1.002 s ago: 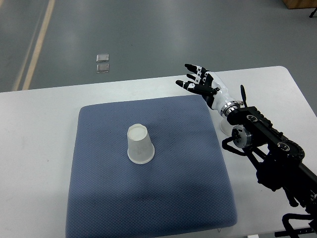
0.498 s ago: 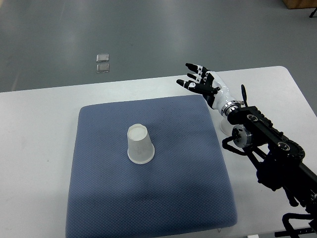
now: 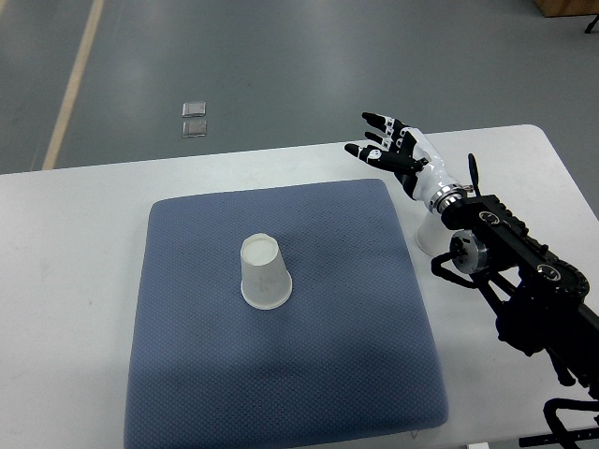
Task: Stack paper cups
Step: 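Move the right hand toward the white cup beside the cushion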
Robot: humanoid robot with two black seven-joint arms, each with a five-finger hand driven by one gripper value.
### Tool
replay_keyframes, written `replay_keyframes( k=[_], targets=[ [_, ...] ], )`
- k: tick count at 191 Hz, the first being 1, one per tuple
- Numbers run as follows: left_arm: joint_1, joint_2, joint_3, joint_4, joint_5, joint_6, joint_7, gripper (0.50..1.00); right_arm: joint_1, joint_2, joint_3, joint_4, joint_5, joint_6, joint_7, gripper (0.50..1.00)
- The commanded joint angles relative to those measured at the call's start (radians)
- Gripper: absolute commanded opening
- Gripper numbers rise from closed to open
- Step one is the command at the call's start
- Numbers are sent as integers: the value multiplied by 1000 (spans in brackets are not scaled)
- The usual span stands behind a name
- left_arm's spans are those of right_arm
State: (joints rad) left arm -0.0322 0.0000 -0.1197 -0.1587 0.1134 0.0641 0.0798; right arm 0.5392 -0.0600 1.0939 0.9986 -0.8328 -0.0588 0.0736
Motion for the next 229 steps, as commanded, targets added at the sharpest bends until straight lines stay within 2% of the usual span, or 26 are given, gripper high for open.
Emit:
replay_keyframes(
  k=[1,14,35,69,98,133,145,146,162,184,229],
  targets=[
    [0,0,0,1,0,0,0,1000,18,-38,-2,8,-11,16,0,924],
    [0,0,0,1,0,-1,0,1000,22,-78,-3,11,-12,54,11,924],
    [0,0,0,1,0,-1,0,1000,38,-173,-22,17,-17,151,71,921],
    [0,0,0,-1,0,0,0,1000,38,-319,-52,67,-77,286,95,921],
    [0,0,0,1,0,-1,0,1000,36,-408,-94,127,-256,367,195,921],
    [0,0,0,1,0,-1,0,1000,36,-486,-198,198,-477,370,276,921],
    [0,0,0,1,0,-1,0,1000,36,-491,-204,201,-490,370,279,921],
    [0,0,0,-1,0,0,0,1000,38,-506,-230,210,-549,370,293,921],
    [0,0,0,-1,0,0,0,1000,39,-526,-267,215,-634,363,308,921],
    [0,0,0,1,0,0,0,1000,42,-540,-304,215,-723,355,310,919],
    [0,0,0,-1,0,-1,0,1000,48,-570,-378,210,-824,218,307,919]
  ],
)
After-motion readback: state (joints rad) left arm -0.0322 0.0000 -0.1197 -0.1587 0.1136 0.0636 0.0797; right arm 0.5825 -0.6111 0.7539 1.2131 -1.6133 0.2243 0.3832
